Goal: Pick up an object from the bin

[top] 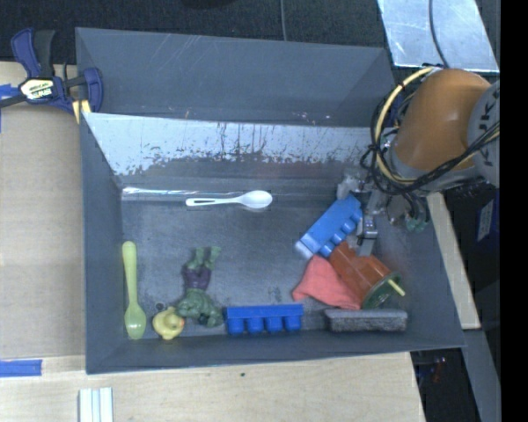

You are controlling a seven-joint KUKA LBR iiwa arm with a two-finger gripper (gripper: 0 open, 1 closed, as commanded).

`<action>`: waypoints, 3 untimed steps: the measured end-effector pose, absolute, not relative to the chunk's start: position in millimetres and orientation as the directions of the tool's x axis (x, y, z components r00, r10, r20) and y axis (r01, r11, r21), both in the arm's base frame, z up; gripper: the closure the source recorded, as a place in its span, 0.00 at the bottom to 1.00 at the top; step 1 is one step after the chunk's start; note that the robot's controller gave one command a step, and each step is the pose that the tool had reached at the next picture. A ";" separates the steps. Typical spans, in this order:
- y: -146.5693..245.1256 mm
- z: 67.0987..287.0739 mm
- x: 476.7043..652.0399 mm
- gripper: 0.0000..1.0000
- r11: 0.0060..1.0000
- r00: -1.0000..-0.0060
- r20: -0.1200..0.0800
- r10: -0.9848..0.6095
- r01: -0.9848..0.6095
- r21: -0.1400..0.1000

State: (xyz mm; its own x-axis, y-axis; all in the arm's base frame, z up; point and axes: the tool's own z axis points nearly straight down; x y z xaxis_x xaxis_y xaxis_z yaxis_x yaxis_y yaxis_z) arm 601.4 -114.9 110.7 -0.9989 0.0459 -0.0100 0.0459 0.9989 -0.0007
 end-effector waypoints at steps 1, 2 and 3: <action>-100.4 88.3 608.8 0.00 0.998 -0.997 -0.042 0.058 0.058 0.003; -113.7 81.7 602.1 1.00 0.998 -0.998 -0.028 0.064 0.064 -0.003; -113.7 81.7 602.2 1.00 0.998 -0.998 -0.028 0.063 0.064 -0.003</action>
Offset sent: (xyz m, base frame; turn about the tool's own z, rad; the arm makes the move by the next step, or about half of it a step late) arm -0.0021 0.0021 -0.0325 0.0176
